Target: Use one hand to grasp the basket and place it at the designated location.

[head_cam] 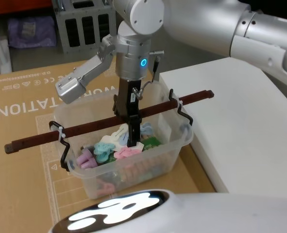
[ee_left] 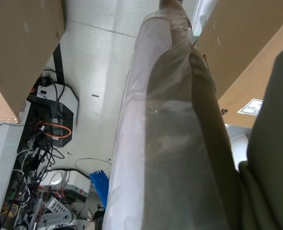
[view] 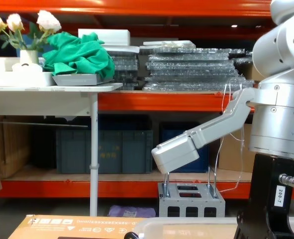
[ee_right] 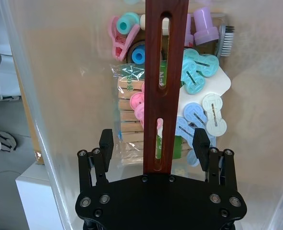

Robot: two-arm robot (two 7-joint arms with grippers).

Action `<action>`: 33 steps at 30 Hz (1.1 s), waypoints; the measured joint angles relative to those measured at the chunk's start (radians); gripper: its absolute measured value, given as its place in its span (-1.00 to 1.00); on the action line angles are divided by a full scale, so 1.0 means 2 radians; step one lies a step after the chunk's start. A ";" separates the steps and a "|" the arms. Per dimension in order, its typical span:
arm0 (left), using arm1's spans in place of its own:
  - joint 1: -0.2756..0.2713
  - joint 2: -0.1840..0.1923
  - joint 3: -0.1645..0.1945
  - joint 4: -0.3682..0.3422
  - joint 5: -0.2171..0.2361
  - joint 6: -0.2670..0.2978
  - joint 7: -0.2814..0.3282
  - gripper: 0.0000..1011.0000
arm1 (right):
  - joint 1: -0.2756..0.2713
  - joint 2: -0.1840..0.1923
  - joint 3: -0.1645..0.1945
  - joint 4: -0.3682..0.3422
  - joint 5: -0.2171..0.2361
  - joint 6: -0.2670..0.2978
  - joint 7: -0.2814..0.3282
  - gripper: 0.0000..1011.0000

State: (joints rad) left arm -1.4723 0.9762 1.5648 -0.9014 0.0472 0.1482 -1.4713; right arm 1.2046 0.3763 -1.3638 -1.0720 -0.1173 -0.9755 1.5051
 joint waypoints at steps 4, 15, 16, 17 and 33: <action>0.000 0.000 0.000 0.000 0.000 0.000 0.000 -1.00 | 0.002 -0.002 -0.004 0.002 -0.002 -0.001 -0.003 0.98; 0.000 0.000 0.000 0.000 0.000 0.000 0.000 -1.00 | 0.042 0.002 -0.029 -0.034 0.012 0.021 0.027 0.98; 0.000 0.000 0.000 0.000 0.000 0.000 0.000 -1.00 | 0.045 0.004 -0.030 -0.039 0.012 0.024 0.028 0.98; 0.000 0.000 0.000 0.000 0.000 0.000 0.000 -1.00 | 0.048 0.008 -0.030 -0.045 0.013 0.027 0.028 0.98; 0.000 0.000 0.000 0.000 0.000 0.000 0.000 -1.00 | 0.073 0.042 -0.026 -0.104 0.020 0.054 0.011 0.98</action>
State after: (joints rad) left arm -1.4723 0.9762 1.5648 -0.9015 0.0472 0.1482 -1.4712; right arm 1.3505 0.4600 -1.4153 -1.2806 -0.0768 -0.8674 1.5269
